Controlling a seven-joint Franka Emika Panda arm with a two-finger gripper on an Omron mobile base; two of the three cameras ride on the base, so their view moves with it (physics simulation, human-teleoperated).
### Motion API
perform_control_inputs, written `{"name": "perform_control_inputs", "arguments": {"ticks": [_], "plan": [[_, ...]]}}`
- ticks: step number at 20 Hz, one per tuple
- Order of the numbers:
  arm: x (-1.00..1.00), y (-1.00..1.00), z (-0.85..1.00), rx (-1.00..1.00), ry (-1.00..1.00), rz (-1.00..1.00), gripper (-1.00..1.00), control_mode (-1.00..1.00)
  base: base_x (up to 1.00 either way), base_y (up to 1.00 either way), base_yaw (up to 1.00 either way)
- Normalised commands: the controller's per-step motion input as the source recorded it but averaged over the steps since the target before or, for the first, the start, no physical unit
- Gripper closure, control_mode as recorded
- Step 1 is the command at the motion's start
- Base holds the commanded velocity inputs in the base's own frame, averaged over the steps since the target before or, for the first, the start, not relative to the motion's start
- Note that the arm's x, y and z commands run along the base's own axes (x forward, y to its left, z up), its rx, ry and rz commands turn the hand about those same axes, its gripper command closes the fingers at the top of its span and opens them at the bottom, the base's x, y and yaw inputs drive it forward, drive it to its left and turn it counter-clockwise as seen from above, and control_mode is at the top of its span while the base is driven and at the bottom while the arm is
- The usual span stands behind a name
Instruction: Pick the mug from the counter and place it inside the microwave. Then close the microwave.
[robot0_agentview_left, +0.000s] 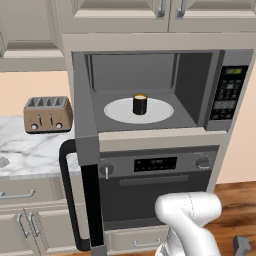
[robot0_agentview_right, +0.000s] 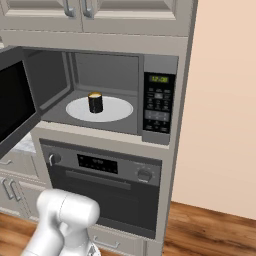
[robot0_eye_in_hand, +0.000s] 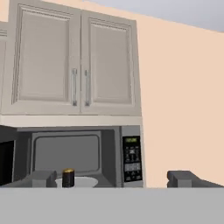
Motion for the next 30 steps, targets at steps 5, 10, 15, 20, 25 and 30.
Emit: {"name": "perform_control_inputs", "arguments": {"ticks": [5, 10, 15, 20, 25, 30], "plan": [[-0.17, 0.25, 0.00, 0.00, -0.08, -0.27, -1.00, -1.00, 0.00, 0.00, 0.00], [0.00, 0.21, 0.00, 0.00, -0.03, -0.35, -1.00, -1.00, 0.00, 0.00, 0.00], [0.00, 0.21, 0.00, 0.00, -0.05, -0.38, -1.00, -1.00, 0.00, 0.00, 0.00], [0.00, 0.19, 0.00, 0.00, -0.07, -0.41, -1.00, -1.00, 0.00, 0.00, 0.00], [0.04, 0.11, 0.00, 0.00, 0.00, -0.40, -1.00, -1.00, 0.00, 0.00, 0.00], [0.07, 0.12, -0.01, 0.00, 0.00, -0.11, -1.00, -1.00, 0.00, 0.00, 0.00]]}}
